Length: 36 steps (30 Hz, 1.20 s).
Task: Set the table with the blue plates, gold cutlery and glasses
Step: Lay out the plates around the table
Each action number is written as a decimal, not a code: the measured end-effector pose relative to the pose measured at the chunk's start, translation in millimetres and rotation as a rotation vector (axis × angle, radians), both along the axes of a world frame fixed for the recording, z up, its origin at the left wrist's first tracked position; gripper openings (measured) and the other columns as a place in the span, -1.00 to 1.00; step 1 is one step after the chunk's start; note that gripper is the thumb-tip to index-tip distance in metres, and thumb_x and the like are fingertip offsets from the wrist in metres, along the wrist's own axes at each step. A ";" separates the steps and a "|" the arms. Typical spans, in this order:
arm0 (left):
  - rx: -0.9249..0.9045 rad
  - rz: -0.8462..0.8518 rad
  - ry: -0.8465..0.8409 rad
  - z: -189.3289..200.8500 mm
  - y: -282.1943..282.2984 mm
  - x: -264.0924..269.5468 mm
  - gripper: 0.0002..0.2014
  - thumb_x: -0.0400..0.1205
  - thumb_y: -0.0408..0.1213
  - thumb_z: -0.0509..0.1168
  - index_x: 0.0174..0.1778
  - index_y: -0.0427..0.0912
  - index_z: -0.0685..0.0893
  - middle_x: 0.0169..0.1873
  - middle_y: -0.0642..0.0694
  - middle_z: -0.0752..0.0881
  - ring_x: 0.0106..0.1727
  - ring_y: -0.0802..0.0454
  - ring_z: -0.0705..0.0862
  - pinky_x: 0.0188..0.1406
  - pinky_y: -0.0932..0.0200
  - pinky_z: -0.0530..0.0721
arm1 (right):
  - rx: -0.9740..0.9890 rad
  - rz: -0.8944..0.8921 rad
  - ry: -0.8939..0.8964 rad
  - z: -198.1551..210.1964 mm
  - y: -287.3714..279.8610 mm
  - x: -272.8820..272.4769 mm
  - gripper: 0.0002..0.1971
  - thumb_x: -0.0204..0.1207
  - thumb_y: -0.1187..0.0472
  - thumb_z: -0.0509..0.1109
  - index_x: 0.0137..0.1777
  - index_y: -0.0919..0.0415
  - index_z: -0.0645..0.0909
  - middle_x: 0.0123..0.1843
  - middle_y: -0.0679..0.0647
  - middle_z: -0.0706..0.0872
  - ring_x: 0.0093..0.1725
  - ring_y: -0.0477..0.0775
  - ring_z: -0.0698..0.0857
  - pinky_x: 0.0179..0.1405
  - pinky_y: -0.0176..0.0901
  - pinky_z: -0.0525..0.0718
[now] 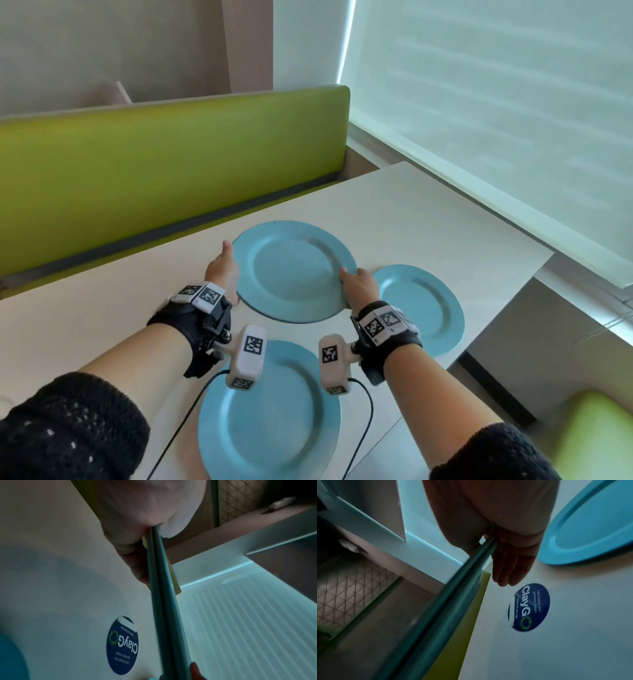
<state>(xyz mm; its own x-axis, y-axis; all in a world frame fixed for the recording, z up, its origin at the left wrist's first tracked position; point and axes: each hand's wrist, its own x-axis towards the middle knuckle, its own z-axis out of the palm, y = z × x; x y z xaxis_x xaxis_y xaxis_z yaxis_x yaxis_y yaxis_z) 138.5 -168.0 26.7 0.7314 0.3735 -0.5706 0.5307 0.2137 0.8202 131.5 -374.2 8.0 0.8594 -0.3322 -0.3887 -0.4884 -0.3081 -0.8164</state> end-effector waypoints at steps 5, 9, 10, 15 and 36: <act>-0.001 0.002 -0.037 1.4 43.8 -7.8 -0.41 0.70 0.14 -0.02 0.47 -0.22 0.46 0.40 -0.26 0.57 0.36 -0.30 0.59 0.35 -0.16 0.57 | 0.097 -0.004 -0.055 9.6 44.1 -4.0 -0.73 0.60 0.17 0.27 0.17 0.33 0.60 -0.02 0.16 0.65 -0.01 0.18 0.67 0.17 0.23 0.69; 0.041 0.039 -0.089 -1.9 78.0 -15.0 -0.48 0.73 0.03 -0.04 0.47 -0.25 0.45 0.44 -0.27 0.52 0.41 -0.27 0.55 0.43 -0.16 0.51 | 0.080 0.035 -0.068 12.9 75.3 -6.7 -0.73 0.61 0.18 0.25 0.19 0.33 0.59 -0.01 0.17 0.65 0.03 0.21 0.67 0.10 0.01 0.67; 0.063 0.059 -0.081 -1.7 86.2 -17.2 -0.49 0.74 0.01 -0.06 0.46 -0.25 0.45 0.44 -0.25 0.52 0.40 -0.26 0.55 0.44 -0.13 0.50 | 0.078 0.036 -0.059 11.6 80.8 -6.7 -0.73 0.61 0.19 0.24 0.20 0.34 0.59 0.01 0.19 0.66 0.03 0.21 0.66 0.08 0.00 0.65; 0.252 0.260 -0.041 -4.7 139.1 -21.7 -0.50 0.79 -0.16 -0.15 0.49 -0.40 0.41 0.49 -0.38 0.44 0.49 -0.33 0.42 0.39 -0.04 0.38 | 0.084 0.008 0.001 -44.6 84.7 23.3 -0.64 0.54 0.09 0.24 0.21 0.31 0.57 0.25 0.35 0.66 0.26 0.36 0.65 0.29 0.24 0.61; 0.057 0.658 -0.095 -27.5 225.8 -21.8 -0.56 0.76 -0.10 -0.03 0.51 -0.22 0.36 0.43 -0.25 0.52 0.35 -0.26 0.59 0.21 -0.15 0.65 | 0.521 -0.161 0.222 -57.7 183.0 20.3 -0.51 0.53 0.11 0.43 0.36 0.36 0.46 0.12 0.27 0.58 0.15 0.38 0.65 0.07 0.31 0.70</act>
